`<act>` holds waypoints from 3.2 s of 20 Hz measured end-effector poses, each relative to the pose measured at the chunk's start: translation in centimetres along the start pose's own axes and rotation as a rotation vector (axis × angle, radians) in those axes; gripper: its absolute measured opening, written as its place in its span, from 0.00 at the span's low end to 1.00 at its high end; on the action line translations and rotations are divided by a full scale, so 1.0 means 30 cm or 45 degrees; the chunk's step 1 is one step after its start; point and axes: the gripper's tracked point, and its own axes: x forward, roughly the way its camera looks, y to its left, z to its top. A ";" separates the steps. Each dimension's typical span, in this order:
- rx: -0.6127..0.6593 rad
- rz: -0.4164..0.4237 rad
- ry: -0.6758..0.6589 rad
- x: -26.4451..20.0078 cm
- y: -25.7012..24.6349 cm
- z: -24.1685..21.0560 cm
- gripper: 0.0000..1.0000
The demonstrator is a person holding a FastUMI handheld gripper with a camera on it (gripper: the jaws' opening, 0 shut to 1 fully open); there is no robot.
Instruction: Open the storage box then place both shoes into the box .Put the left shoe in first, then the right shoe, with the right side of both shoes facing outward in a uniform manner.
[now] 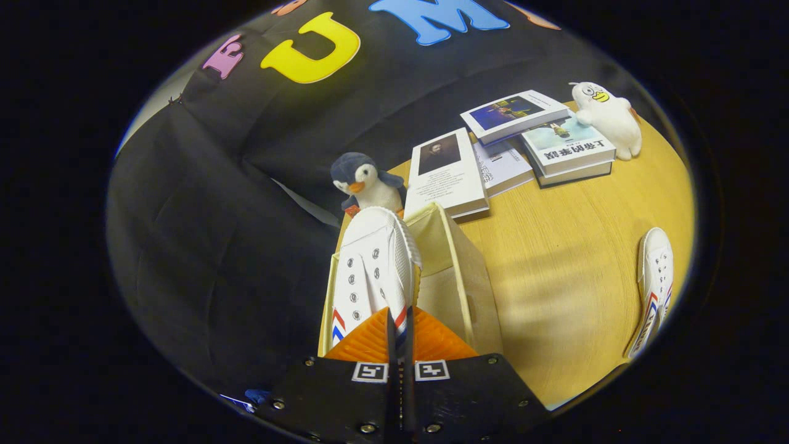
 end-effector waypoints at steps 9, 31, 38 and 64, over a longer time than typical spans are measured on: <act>-0.043 -0.109 0.072 0.154 0.026 -0.140 0.02; -0.249 0.102 0.068 0.027 0.124 -0.189 0.98; -0.297 0.049 -0.070 -0.171 -0.053 -0.054 0.98; -0.173 -0.546 -0.114 -0.444 -1.079 0.032 0.98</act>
